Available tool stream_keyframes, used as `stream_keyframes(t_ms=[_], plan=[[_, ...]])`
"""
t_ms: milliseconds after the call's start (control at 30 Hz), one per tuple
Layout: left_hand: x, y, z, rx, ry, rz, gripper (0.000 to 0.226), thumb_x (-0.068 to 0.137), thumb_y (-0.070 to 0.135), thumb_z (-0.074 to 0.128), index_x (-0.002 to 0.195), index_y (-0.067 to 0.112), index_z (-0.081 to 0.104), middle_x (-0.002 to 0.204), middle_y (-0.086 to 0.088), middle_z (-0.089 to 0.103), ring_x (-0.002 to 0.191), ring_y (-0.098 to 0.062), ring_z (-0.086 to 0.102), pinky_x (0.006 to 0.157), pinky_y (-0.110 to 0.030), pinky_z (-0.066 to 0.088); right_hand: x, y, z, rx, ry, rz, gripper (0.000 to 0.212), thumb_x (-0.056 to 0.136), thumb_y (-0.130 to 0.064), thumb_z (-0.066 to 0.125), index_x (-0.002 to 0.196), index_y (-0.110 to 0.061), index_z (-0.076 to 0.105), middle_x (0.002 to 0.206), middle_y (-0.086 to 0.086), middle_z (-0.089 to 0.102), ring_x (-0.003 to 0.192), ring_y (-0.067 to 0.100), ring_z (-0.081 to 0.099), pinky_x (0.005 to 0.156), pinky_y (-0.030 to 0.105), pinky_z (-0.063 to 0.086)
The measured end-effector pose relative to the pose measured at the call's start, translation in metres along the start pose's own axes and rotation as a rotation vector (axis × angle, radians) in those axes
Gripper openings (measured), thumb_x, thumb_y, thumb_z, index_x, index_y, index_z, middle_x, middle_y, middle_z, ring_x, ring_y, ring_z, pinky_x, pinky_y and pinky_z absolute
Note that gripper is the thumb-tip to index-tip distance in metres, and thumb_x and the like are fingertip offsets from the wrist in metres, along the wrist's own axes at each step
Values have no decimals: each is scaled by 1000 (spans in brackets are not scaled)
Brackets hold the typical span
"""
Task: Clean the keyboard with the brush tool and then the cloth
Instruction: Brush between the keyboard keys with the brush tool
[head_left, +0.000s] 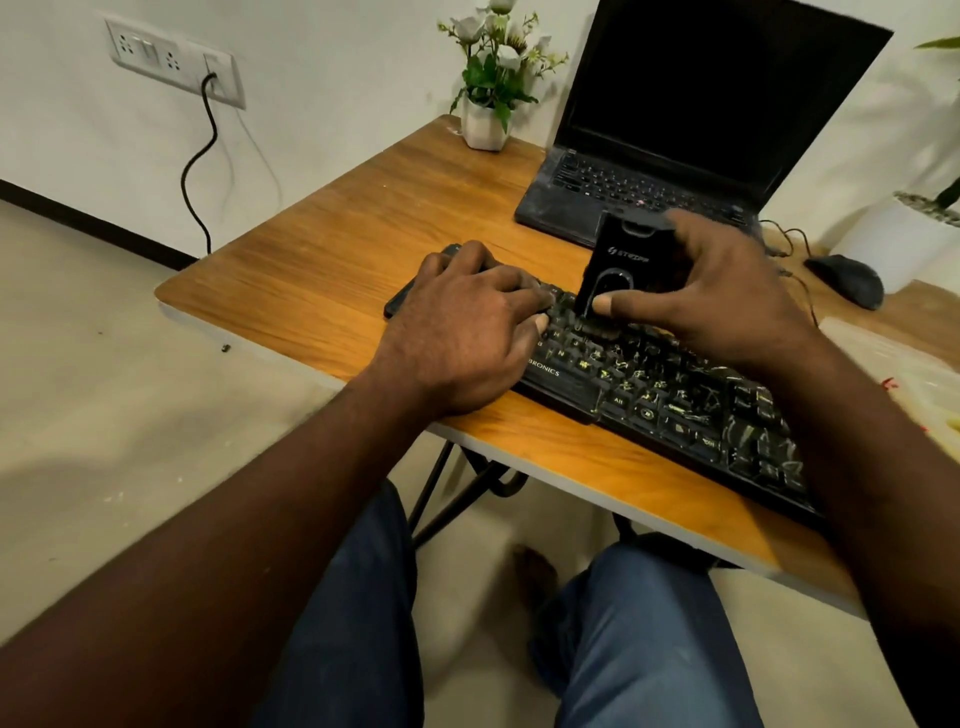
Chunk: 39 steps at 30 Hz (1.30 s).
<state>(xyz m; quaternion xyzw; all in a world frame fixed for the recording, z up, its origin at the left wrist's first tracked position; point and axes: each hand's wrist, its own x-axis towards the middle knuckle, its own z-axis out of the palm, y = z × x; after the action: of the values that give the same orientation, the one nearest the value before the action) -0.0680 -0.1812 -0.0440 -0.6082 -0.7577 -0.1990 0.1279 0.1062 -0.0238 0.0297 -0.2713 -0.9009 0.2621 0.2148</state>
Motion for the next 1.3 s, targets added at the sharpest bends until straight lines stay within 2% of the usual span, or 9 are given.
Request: stream_keyframes(t_ms=[167, 300, 467, 567, 700, 933, 1067, 1200, 1300], plan=[[1, -1, 0, -6, -10, -1, 53, 102, 50, 28, 144, 36, 57, 142, 14, 59, 127, -18, 40, 102, -47, 34, 1, 5, -1, -46, 75, 14, 65, 75, -31, 90, 132, -26, 60, 122, -7, 69, 111, 12, 67, 93, 38, 59], [1, -2, 0, 3, -6, 4, 52, 103, 50, 28, 144, 36, 57, 142, 13, 59, 127, -19, 41, 101, -47, 34, -9, -2, 0, 66, -121, -30, 56, 74, -31, 88, 124, -29, 62, 112, -9, 71, 100, 4, 70, 81, 28, 59], [1, -1, 0, 2, -18, -6, 53, 102, 51, 27, 144, 36, 57, 141, 13, 59, 127, -20, 40, 101, -48, 34, -13, -3, -2, -26, 51, -35, 56, 77, -31, 88, 124, -32, 58, 108, -17, 64, 96, -5, 64, 71, 14, 52], [0, -2, 1, 9, -18, -2, 52, 103, 50, 28, 144, 36, 56, 142, 11, 59, 128, -22, 40, 100, -48, 34, -22, -7, 6, 34, -99, -108, 55, 77, -30, 89, 124, -28, 62, 112, -12, 69, 100, 1, 69, 77, 21, 58], [0, -1, 0, 2, -18, -1, 52, 103, 50, 28, 144, 36, 57, 142, 12, 59, 127, -22, 40, 100, -48, 33, -21, -7, 7, -39, 52, -95, 56, 77, -35, 88, 125, -27, 61, 111, -14, 68, 101, 1, 67, 82, 22, 59], [0, -2, 1, 14, -19, -1, 53, 103, 51, 27, 144, 36, 56, 142, 13, 59, 127, -21, 40, 100, -48, 34, -23, -3, 1, -66, 60, -58, 59, 77, -35, 87, 129, -26, 61, 117, -12, 69, 104, 5, 68, 84, 29, 61], [0, -2, 0, 18, -19, 4, 53, 102, 51, 27, 144, 36, 56, 141, 12, 59, 127, -22, 40, 100, -49, 35, -26, -8, 3, 42, -88, -98, 57, 75, -32, 89, 126, -27, 63, 113, -8, 72, 102, 8, 71, 85, 38, 62], [0, -1, 0, 12, -21, 3, 54, 102, 51, 27, 145, 36, 56, 142, 12, 59, 128, -21, 40, 100, -48, 34, -23, -2, 2, -2, 51, -46, 60, 76, -30, 88, 130, -27, 60, 116, -11, 69, 106, 6, 68, 87, 32, 62], [0, -2, 0, 13, -26, 2, 54, 102, 51, 26, 146, 37, 54, 142, 12, 58, 128, -21, 40, 101, -48, 34, -27, -3, 1, 86, -91, -64, 57, 76, -30, 89, 126, -29, 62, 113, -8, 71, 102, 6, 71, 82, 30, 62]])
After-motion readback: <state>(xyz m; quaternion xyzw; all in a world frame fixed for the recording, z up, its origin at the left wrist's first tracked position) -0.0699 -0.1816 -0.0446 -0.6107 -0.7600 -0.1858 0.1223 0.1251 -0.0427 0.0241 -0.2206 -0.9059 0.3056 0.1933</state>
